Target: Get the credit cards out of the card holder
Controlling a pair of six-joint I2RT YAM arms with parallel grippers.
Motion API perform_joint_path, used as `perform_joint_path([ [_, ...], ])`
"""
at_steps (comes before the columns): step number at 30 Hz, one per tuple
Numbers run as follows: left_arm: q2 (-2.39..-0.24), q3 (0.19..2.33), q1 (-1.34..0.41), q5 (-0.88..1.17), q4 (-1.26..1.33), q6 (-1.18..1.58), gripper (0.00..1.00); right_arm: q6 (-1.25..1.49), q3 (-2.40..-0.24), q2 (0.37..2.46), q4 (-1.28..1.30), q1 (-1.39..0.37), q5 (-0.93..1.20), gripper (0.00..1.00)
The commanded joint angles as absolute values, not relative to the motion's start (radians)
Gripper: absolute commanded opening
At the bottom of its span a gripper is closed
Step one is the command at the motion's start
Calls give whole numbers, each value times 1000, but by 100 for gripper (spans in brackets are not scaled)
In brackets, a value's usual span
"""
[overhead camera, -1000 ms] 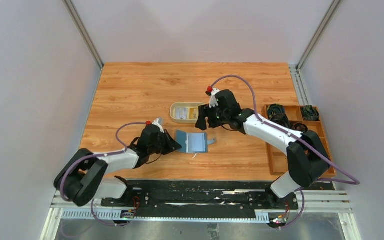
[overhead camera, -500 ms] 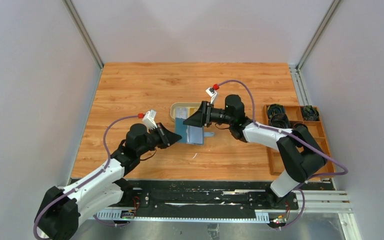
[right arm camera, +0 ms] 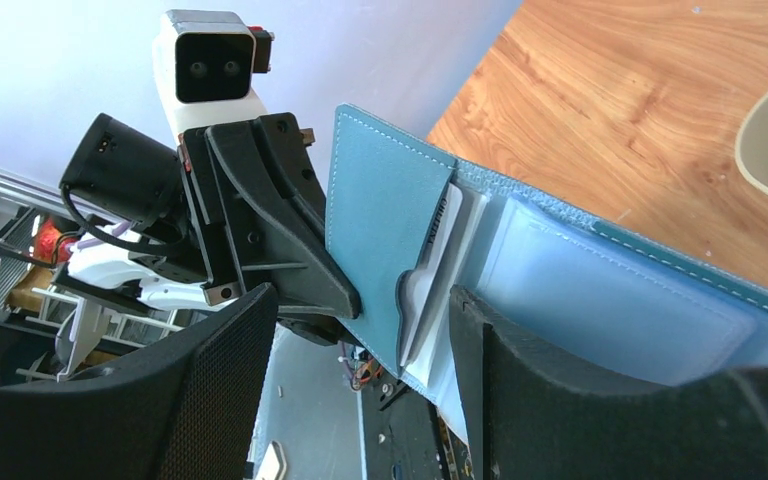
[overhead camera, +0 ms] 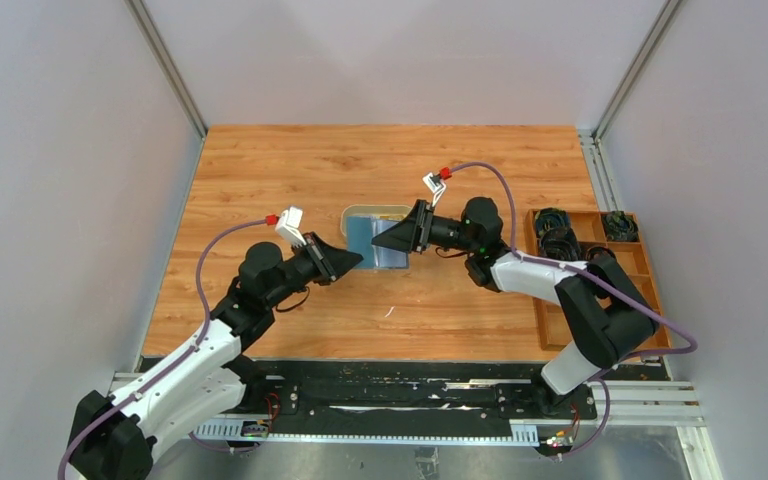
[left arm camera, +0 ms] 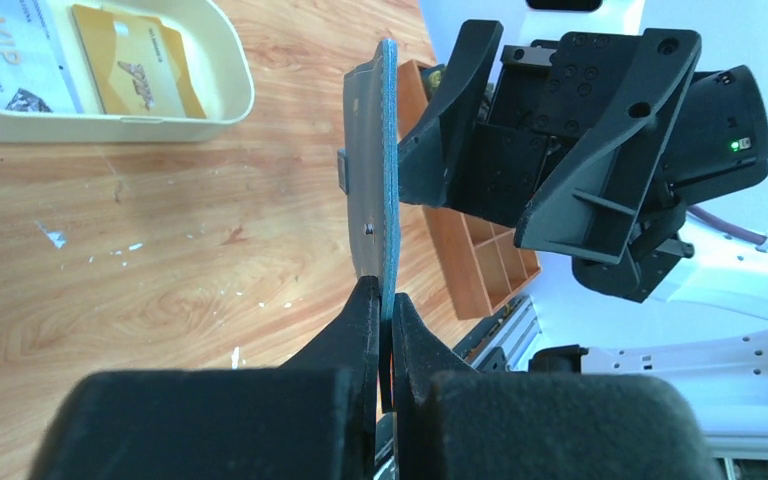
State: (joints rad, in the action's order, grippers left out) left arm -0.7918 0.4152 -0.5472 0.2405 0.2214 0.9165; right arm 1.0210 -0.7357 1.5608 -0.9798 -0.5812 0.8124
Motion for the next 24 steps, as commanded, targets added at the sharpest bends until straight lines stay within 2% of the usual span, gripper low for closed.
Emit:
perform_joint_path([
  [1, -784, 455, -554, 239, 240, 920, 0, 1073, -718, 1540, -1098, -567, 842, 66],
  [10, -781, 455, -554, 244, 262, 933, 0, 1147, -708, 1588, -1229, -567, 846, 54],
  [24, -763, 491, -554, 260, 261, 939, 0, 1113, -695, 1610, -1187, -567, 806, 54],
])
